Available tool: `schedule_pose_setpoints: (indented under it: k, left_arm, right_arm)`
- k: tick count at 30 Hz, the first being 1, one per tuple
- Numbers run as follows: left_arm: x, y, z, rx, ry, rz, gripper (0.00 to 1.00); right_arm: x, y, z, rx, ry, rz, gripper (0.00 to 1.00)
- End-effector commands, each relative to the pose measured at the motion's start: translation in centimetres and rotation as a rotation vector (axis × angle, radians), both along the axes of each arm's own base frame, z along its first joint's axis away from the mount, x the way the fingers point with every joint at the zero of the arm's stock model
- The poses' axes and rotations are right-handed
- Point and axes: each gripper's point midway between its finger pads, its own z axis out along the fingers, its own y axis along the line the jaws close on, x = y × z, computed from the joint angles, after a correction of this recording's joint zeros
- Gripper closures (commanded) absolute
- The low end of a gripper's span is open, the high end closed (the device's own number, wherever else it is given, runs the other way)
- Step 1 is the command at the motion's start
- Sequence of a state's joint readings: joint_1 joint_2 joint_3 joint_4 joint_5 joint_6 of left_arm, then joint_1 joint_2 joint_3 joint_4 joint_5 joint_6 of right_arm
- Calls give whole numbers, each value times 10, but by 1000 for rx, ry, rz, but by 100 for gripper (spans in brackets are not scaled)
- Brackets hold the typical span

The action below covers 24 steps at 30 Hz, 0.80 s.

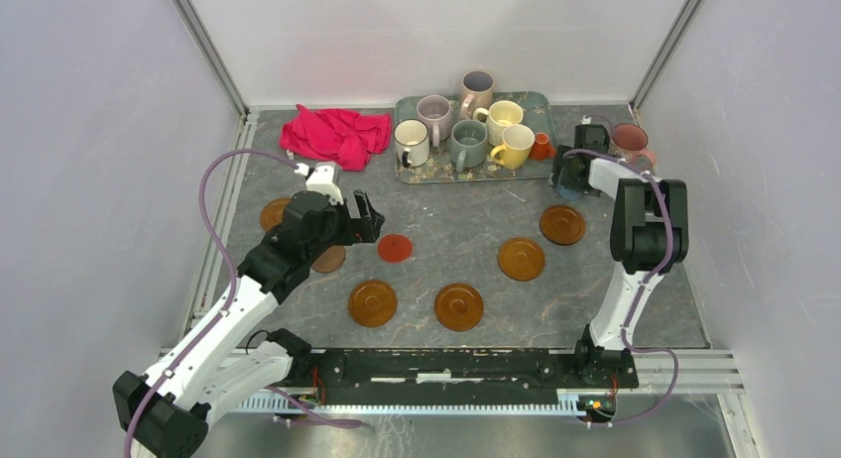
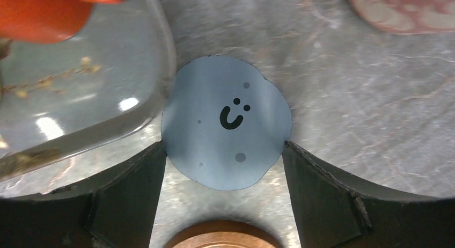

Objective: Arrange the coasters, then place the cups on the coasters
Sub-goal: Move the coaster to the center of the board.

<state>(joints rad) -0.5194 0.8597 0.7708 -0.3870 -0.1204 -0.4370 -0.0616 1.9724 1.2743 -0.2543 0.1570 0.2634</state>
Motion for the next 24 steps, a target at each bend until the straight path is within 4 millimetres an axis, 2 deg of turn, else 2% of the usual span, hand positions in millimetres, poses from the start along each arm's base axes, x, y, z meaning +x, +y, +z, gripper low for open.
schedule_pose_setpoints:
  k: [1,11,16,21,24]
  left_arm:
    - [4,-4,5,22,-38,-35,0]
    - [4,-3,3,29,-32,-29,0]
    - [3,-1,0,34,-27,-22,0]
    - [4,0,1,35,-31,-17,0]
    - [4,1,0,38,-29,-15,0]
  right_arm:
    - [-13,51,-19,40,62,127,17]
    - [-21,108,-20,42,67,247,17]
    - [-18,108,-12,18,47,249,16]
    - [-6,108,15,5,-6,269,11]
    - [-1,101,31,-37,-33,258,7]
